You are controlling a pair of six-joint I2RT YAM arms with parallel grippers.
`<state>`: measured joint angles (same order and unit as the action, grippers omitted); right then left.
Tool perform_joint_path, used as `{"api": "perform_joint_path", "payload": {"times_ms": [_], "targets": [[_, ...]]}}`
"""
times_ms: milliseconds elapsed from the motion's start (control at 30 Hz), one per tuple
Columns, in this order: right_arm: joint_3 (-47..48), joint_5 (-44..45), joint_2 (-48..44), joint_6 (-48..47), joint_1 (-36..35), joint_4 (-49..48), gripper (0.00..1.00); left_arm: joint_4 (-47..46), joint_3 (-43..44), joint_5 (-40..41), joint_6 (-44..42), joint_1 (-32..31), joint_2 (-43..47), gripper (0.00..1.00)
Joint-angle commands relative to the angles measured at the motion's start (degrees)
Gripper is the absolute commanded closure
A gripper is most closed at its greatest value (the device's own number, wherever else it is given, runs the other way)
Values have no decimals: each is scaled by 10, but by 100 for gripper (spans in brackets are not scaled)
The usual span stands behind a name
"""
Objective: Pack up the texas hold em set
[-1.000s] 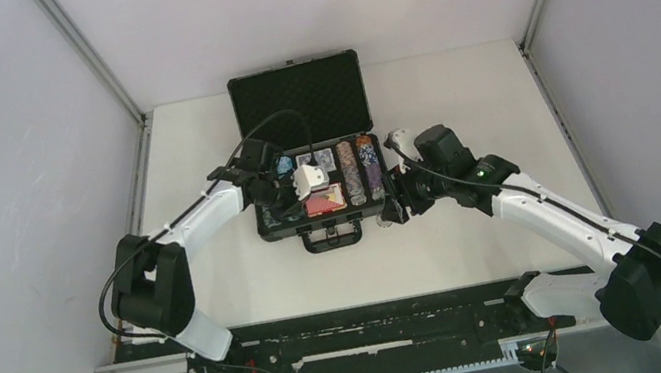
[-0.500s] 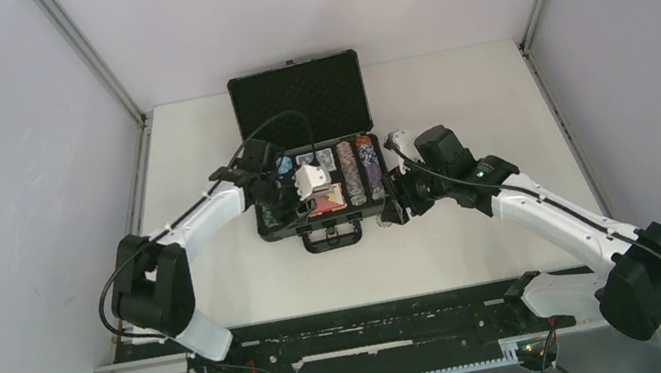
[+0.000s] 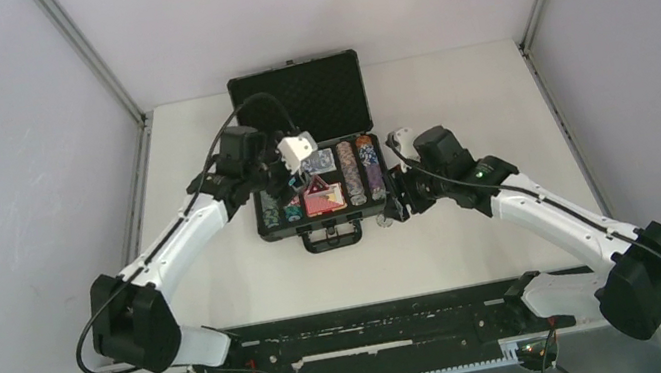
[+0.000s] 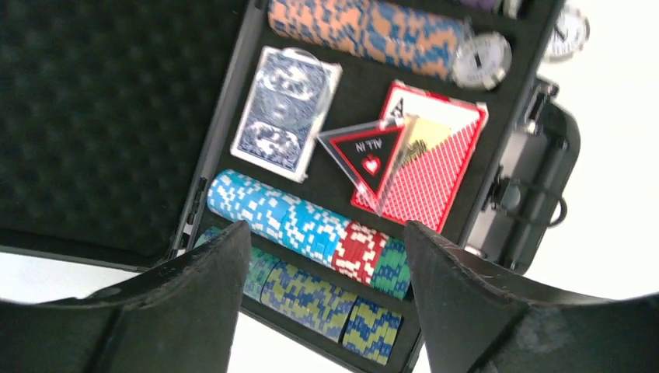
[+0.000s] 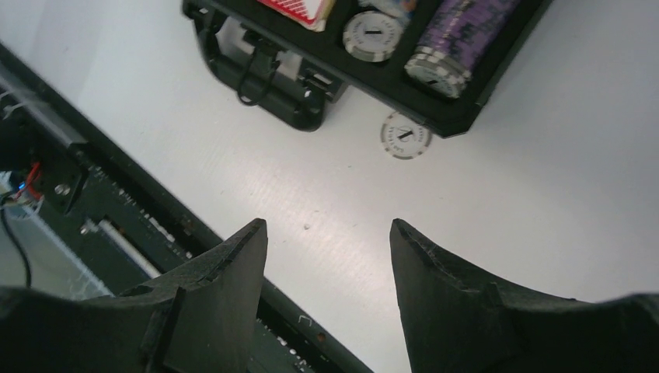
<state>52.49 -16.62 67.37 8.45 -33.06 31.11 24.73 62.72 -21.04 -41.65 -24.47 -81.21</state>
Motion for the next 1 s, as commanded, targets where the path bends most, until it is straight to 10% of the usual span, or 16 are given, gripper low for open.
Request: {"api": "perform_joint_path", "payload": {"times_ms": [0,267,567,833,967], "targets": [[-3,113,16,28,-33,-10,33,-121,39,4,183,15,27,13],[-65,195,102,104,-87,-140,34,-322,-102,258,489,63,133,0],[-61,237,192,112,-80,-198,42,-373,-214,246,481,68,259,0],[-47,263,220,132,-82,-217,97,-402,-261,251,486,63,300,0],[-45,261,216,125,-81,-212,100,-414,-272,246,491,61,298,0]]}}
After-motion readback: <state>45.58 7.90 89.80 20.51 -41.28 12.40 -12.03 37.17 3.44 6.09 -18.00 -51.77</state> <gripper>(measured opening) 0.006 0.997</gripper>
